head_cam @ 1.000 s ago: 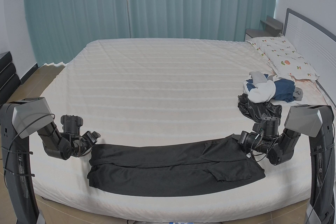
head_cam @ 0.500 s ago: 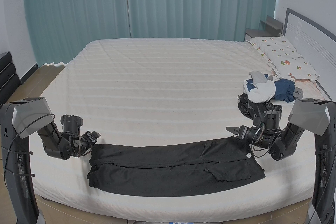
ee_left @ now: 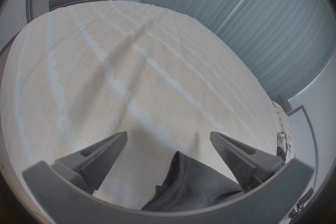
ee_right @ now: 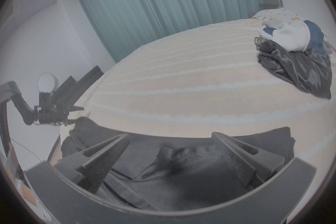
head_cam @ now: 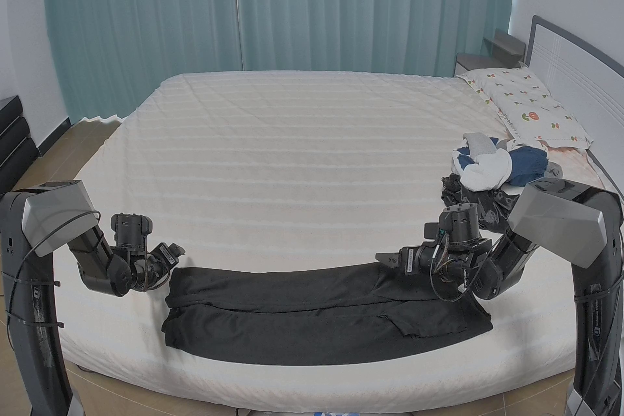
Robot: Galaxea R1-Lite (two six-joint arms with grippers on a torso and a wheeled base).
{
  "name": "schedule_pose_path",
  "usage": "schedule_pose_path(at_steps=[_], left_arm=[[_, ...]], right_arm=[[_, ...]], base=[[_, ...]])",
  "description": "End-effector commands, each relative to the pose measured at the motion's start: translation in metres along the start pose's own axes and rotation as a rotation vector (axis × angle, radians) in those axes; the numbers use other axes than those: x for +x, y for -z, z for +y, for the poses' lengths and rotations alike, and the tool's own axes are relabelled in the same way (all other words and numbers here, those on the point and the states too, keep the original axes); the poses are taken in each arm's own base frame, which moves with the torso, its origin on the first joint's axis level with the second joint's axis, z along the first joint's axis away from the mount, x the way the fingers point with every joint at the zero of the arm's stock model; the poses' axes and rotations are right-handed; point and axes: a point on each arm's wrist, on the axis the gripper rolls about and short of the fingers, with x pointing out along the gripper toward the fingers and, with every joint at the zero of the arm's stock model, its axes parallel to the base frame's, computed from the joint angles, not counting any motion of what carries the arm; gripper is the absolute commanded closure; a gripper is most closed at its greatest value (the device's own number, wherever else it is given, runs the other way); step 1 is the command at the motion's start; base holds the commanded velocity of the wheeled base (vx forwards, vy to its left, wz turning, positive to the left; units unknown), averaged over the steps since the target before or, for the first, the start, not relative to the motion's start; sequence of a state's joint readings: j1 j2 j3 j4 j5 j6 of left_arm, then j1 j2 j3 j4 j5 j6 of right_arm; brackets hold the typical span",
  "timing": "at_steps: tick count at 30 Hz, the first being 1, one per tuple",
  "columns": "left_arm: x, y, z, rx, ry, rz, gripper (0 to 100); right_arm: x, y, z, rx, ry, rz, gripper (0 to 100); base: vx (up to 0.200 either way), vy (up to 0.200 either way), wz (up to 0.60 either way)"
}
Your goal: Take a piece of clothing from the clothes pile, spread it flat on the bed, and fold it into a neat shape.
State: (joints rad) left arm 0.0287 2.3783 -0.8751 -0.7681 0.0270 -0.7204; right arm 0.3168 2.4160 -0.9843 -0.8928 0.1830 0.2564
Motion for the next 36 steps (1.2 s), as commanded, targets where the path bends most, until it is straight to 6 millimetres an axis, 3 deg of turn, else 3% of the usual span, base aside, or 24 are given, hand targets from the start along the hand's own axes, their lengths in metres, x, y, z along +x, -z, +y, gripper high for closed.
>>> schedule_pose_path(at_steps=[1,6,7,15,28,33,34,36], left_arm=[[0.000,0.000,0.000,-0.001,0.000,-0.001,0],[0.000,0.000,0.000,0.001,-0.001,0.000,0],[0.000,0.000,0.000,0.001,-0.001,0.000,0],[0.000,0.000,0.000,0.001,-0.001,0.000,0],[0.000,0.000,0.000,0.001,0.000,-0.001,0],[0.000,0.000,0.000,0.001,-0.001,0.000,0],[0.000,0.000,0.000,0.001,-0.001,0.000,0],[0.000,0.000,0.000,0.001,-0.001,0.000,0]], right_arm=[[0.011,0.010,0.004,-0.026,-0.003,0.029,0],[0.015,0.012,0.009,-0.070,-0.002,0.030,0],[0.016,0.013,0.008,-0.071,-0.001,0.034,100],[0.018,0.012,0.009,-0.111,0.008,0.088,100],[0.028,0.002,0.018,-0.125,0.008,0.035,100],[0.034,0.013,0.021,-0.131,0.013,0.062,100],[0.034,0.013,0.021,-0.131,0.011,0.062,0],[0.034,0.012,0.021,-0.129,0.011,0.053,0]], base=[[0.000,0.000,0.00],[0.000,0.000,0.00],[0.000,0.000,0.00],[0.000,0.000,0.00],[0.000,0.000,0.00],[0.000,0.000,0.00],[0.000,0.000,0.00],[0.000,0.000,0.00]])
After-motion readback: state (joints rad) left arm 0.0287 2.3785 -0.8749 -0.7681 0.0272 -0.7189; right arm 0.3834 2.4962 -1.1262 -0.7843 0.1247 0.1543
